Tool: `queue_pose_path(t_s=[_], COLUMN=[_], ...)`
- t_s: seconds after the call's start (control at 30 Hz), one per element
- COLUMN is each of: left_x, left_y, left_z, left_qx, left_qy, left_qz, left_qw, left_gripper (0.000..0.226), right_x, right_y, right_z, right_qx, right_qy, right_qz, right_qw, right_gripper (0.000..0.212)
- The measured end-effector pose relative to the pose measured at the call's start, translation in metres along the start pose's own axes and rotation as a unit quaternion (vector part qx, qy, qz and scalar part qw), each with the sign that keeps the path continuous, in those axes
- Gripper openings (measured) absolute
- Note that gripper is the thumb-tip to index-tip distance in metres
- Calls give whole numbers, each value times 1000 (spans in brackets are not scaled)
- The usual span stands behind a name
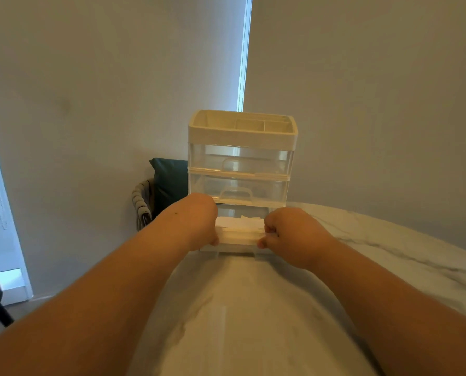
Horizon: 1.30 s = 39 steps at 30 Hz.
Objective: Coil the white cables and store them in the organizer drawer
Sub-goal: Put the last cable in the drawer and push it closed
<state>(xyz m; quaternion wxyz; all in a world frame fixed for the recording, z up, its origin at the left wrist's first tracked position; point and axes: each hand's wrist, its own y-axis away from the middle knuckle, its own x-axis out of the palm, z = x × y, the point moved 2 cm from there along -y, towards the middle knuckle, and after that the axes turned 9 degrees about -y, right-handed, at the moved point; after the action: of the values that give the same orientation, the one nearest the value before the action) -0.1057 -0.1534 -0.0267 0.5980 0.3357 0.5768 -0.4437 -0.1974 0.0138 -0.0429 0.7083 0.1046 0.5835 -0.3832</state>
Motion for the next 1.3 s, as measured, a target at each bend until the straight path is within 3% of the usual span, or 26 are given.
queue_pose_path(t_s=[0.03,0.13,0.3,0.7,0.93,1.3], left_x=[0,2,4,7,3,-4], left_y=[0,4,14,6,3,12], left_z=[-2,-5,-7,2,-8,-28], left_qx=[-2,11,45,18,7,44], left_qy=[-1,-3,15,147,39,2], left_qz=[-2,-19,-62,-35,-44,-20], left_qw=[1000,1000,997,988,998,999], left_gripper=[43,38,20,29,35,35], right_x=[1,6,7,8,12,14], right_y=[1,3,2,4,-2,-5], right_z=[2,7,11,13,12,10], right_qx=[-7,-24,-57,-55,-4,13], right_qy=[1,4,22,13,-20,-70], right_qz=[1,15,31,23,32,-10], right_qw=[1000,1000,998,998,999,997], right_gripper=[17,34,26,40,40,24])
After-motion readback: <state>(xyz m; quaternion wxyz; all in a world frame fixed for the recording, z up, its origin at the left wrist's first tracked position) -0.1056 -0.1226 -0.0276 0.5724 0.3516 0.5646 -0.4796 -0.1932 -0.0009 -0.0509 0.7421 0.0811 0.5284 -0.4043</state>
